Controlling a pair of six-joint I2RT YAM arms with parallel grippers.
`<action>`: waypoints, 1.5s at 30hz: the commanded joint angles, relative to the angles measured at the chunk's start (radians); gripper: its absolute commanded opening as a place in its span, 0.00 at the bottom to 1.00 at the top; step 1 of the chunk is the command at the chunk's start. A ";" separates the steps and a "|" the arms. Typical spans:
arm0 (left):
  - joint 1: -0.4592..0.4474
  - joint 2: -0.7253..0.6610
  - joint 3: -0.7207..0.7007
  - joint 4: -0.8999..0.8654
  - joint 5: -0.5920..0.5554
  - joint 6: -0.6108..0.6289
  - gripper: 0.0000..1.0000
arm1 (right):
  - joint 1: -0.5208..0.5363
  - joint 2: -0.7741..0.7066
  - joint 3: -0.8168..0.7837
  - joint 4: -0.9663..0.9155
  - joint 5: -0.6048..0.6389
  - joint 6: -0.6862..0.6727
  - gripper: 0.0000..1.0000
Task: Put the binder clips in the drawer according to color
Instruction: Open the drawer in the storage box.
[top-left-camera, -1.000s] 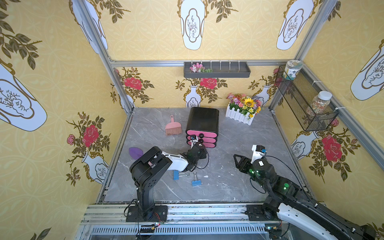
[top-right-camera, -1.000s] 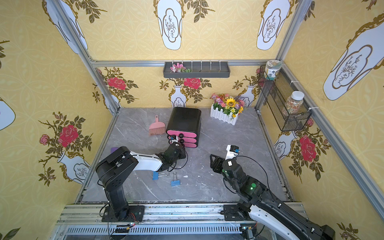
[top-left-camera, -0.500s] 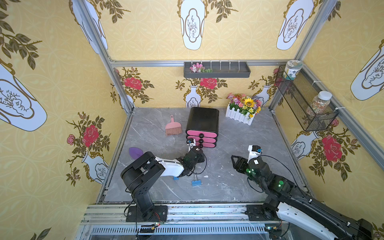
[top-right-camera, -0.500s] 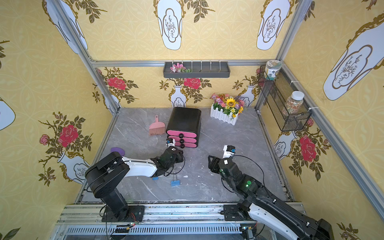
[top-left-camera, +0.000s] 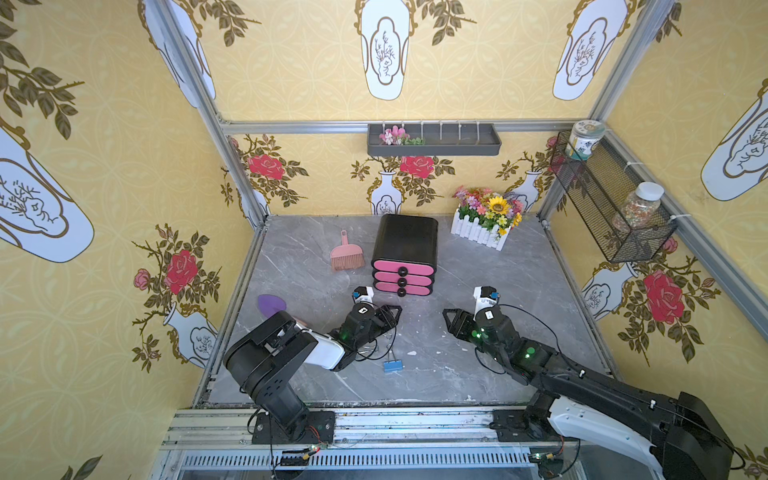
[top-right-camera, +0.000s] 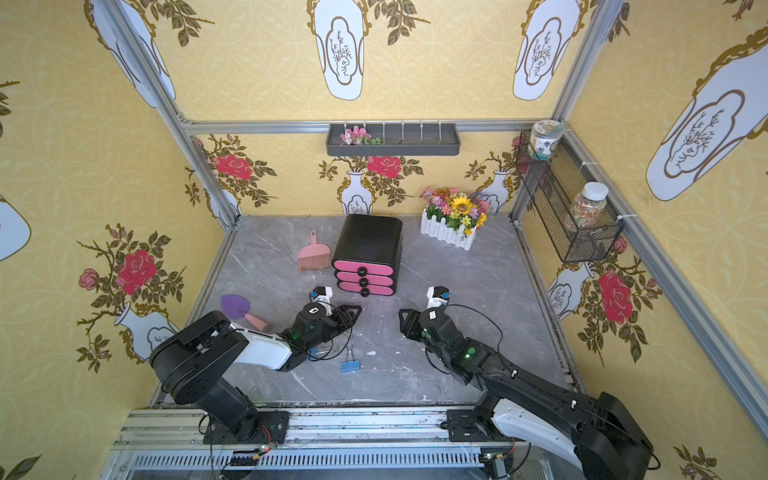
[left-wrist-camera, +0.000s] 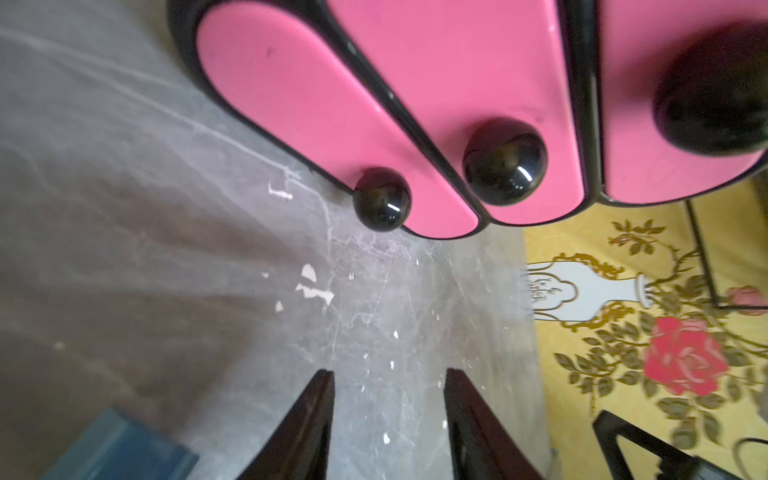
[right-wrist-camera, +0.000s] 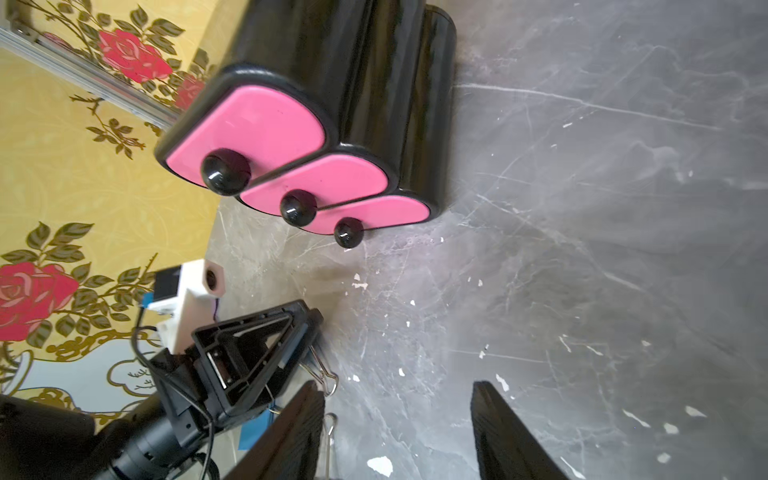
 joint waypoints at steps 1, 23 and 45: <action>0.025 0.028 -0.057 0.225 0.140 -0.210 0.48 | -0.002 -0.028 0.009 0.042 0.005 -0.012 0.61; 0.077 0.273 -0.023 0.471 0.027 -0.537 0.45 | -0.024 -0.176 0.010 -0.077 0.035 -0.034 0.61; 0.077 0.368 0.162 0.299 -0.008 -0.491 0.44 | -0.038 -0.185 -0.020 -0.052 0.004 -0.012 0.62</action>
